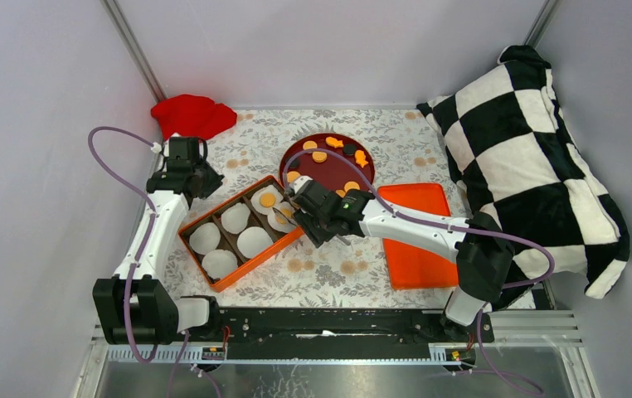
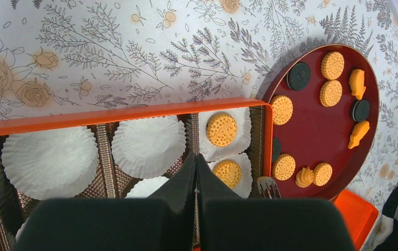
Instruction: Pack the cookies
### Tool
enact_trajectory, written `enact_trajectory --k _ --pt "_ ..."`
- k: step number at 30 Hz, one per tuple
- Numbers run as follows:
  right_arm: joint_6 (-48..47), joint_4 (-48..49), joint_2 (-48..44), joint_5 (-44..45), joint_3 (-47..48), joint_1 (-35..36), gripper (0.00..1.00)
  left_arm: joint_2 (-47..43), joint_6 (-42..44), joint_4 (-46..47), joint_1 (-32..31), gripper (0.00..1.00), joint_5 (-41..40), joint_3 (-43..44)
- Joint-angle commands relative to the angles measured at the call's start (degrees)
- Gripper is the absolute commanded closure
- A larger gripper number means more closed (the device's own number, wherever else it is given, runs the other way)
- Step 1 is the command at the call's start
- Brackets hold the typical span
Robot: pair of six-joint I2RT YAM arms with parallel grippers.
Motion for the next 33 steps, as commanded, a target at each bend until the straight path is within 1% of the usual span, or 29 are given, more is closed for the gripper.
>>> enact_trajectory --k 1,7,9,13,15,16,21,28,33 --pt "0.6 2.0 -3.5 5.7 2.4 0.3 0.49 -0.7 1.2 2.0 0.2 1.00 0.8 1.0" --pt "0.2 0.2 -5.0 18.2 4.7 -0.1 0.50 -1.2 0.8 2.1 -0.2 1.00 0.9 1.7" --pt "0.5 -0.9 -4.7 20.9 4.6 -1.9 0.50 -1.3 0.9 2.1 -0.7 1.00 0.8 2.0" --pt "1.8 -1.8 -5.6 18.4 1.7 -6.0 0.51 -0.9 1.1 2.1 -1.0 1.00 0.4 2.2" --pt "1.7 -0.9 -6.4 16.6 -0.7 -6.8 0.50 -0.1 1.0 2.1 -1.0 1.00 0.4 2.2" --pt "1.6 -0.7 -6.5 16.0 -1.8 -6.8 0.50 0.2 0.9 2.1 -2.0 1.00 0.4 2.2" --pt "1.5 1.0 -4.0 14.6 -3.3 -7.9 0.50 2.1 0.4 2.4 -2.5 1.00 0.5 3.0" --pt "0.9 5.5 4.2 8.2 0.4 -15.0 0.50 2.0 0.4 2.4 -3.0 1.00 -0.3 3.1" --pt "-0.6 6.0 11.3 5.6 6.2 -17.7 0.49 2.0 0.3 2.3 -3.0 1.00 -0.5 3.1"
